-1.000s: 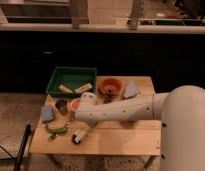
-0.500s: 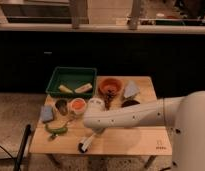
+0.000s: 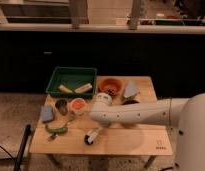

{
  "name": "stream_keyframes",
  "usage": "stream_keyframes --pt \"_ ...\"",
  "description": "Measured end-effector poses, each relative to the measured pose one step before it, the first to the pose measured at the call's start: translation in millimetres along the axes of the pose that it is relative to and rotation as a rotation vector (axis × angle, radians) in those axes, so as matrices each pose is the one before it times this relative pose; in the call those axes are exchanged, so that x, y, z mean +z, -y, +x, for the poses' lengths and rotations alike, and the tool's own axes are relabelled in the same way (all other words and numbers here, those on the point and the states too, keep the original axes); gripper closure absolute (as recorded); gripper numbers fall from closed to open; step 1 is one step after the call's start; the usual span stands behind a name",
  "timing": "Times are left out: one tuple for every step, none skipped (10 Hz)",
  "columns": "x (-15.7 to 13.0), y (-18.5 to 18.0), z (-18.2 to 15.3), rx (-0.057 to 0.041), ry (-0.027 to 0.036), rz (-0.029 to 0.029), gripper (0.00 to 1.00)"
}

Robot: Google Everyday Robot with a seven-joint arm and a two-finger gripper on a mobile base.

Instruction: Wipe table surface with brush

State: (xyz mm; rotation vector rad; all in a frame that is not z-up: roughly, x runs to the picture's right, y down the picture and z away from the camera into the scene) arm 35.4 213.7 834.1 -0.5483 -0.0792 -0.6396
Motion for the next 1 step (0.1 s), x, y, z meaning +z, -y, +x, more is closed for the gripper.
stream_keyframes --pt "-1.71 7.37 2.77 0.02849 -0.00129 0.02143 1.00"
